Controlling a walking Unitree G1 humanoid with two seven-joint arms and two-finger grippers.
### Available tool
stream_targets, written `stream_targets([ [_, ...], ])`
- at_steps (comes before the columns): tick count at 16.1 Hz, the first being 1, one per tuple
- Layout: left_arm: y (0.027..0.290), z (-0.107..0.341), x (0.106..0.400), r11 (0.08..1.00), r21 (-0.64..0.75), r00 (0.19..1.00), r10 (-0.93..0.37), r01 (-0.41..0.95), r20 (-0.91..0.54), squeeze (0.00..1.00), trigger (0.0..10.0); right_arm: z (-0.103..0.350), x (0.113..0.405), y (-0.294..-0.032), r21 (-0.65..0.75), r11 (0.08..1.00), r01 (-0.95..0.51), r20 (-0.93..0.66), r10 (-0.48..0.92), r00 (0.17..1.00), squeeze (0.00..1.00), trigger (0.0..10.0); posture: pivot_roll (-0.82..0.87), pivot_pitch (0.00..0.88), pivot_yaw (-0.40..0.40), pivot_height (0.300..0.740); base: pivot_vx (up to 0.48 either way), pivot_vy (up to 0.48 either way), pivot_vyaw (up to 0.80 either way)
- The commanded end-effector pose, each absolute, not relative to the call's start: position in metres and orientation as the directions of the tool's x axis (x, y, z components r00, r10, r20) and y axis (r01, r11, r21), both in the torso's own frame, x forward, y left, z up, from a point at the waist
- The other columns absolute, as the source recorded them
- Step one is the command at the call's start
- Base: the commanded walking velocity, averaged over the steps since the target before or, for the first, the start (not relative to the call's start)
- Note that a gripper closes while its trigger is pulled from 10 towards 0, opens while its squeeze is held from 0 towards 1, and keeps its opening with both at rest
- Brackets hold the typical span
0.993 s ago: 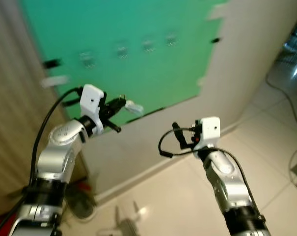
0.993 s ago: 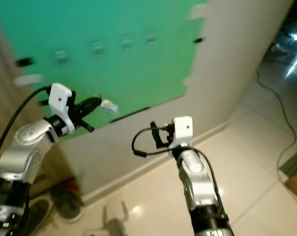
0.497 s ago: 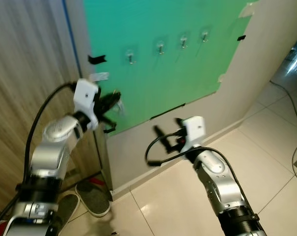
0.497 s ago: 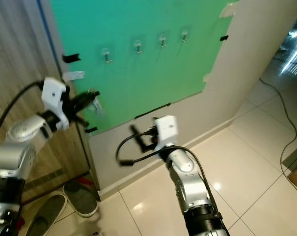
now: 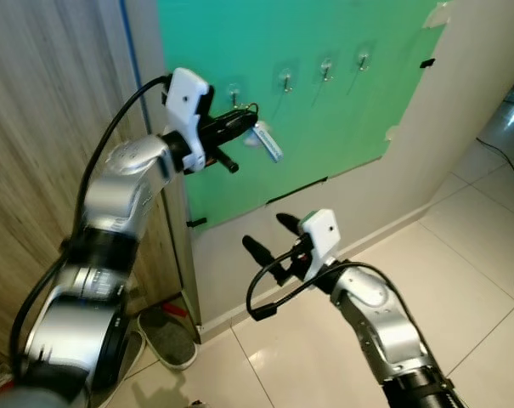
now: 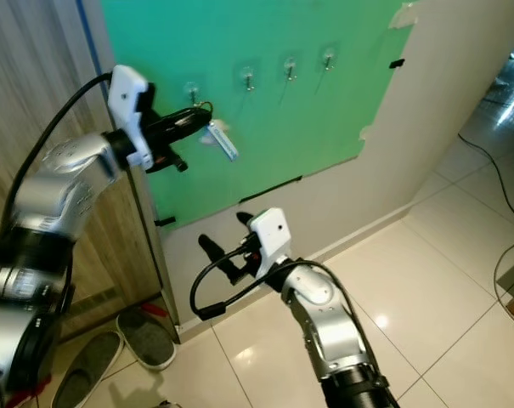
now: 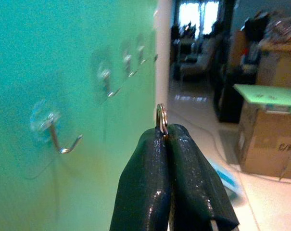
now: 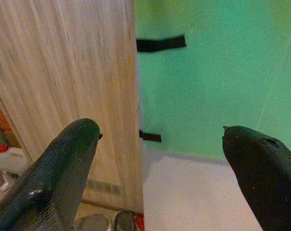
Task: Hang keys on a hook
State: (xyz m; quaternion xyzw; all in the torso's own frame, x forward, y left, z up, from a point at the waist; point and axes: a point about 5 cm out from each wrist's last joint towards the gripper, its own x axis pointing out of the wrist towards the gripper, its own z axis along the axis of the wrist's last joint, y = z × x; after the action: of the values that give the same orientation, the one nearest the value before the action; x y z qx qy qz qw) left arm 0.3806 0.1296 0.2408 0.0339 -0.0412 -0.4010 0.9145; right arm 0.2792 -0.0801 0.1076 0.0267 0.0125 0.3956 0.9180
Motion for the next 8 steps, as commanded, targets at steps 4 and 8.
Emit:
stream_targets([
  [4, 0.126, 0.247, 0.399, 0.702, 0.107, 0.704, -0.710, 0.704, 0.026, 0.00, 10.0, 0.131, 0.270, -0.086, 0.007, 0.666, -0.746, 0.094, 0.742, 0.663, 0.00, 10.0, -0.03, 0.000, 0.002, 0.740, 0.000, 0.000, 0.00],
  [8, 0.126, 0.249, 0.406, 0.727, 0.097, 0.727, -0.685, 0.679, 0.046, 0.00, 10.0, 0.136, 0.265, -0.088, 0.009, 0.667, -0.745, 0.114, 0.740, 0.663, 0.00, 10.0, -0.06, 0.000, 0.020, 0.740, 0.000, 0.000, 0.00],
])
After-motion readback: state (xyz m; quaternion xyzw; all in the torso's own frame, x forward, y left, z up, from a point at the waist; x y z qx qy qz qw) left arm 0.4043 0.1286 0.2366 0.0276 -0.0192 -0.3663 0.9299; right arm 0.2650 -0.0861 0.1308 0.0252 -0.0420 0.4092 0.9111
